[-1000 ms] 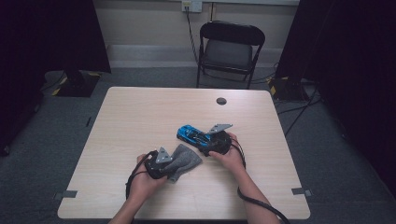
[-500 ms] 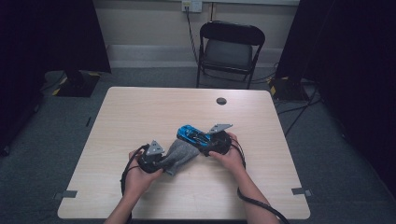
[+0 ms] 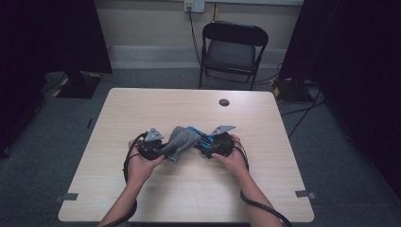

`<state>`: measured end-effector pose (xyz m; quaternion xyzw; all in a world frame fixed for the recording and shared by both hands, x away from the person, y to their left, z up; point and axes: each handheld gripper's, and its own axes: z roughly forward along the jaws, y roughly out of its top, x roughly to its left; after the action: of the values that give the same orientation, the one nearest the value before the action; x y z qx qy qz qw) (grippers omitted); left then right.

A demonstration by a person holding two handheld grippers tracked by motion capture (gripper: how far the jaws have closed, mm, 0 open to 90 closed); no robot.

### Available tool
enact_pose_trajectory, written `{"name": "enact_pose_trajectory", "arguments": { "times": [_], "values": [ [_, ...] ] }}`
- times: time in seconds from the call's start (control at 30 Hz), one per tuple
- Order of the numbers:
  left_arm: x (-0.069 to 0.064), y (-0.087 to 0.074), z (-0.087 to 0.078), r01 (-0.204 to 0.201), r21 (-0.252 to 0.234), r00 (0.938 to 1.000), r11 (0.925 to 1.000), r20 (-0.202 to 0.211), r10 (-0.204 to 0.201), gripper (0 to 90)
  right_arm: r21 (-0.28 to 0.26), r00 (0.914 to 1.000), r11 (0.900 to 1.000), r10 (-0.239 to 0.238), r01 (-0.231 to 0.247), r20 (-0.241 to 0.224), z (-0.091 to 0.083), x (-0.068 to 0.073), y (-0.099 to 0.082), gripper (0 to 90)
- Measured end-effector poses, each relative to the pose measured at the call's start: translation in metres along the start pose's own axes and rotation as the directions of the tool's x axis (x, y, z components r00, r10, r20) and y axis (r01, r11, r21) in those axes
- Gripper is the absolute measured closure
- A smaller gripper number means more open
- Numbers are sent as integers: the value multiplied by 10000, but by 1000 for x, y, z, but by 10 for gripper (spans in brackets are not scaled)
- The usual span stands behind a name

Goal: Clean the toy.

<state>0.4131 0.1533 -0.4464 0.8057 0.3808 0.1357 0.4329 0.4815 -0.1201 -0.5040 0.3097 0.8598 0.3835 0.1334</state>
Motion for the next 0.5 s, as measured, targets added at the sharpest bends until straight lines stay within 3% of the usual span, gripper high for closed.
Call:
{"name": "enact_pose_trajectory", "arguments": {
  "times": [0.1,0.13,0.3,0.4,0.5],
  "values": [
    [-4,9,12,-197,67,9998,9998,31,197,743,2,10000,10000,-4,4,-2,0,0,0,203],
    [-7,15,21,-426,281,9991,9987,17,426,742,1,10000,10000,-4,4,-1,0,0,0,203],
    [-18,23,40,-687,578,9975,9960,191,677,741,-2,10000,10000,-5,5,1,0,0,0,203],
    [-28,26,52,-1037,862,9939,9909,460,1000,740,-7,10000,10000,-20,20,2,0,0,0,203],
    [-33,27,61,-1284,1141,9915,9851,372,1249,739,-10,10000,10000,4,-4,7,0,0,0,203]
  ]
}}
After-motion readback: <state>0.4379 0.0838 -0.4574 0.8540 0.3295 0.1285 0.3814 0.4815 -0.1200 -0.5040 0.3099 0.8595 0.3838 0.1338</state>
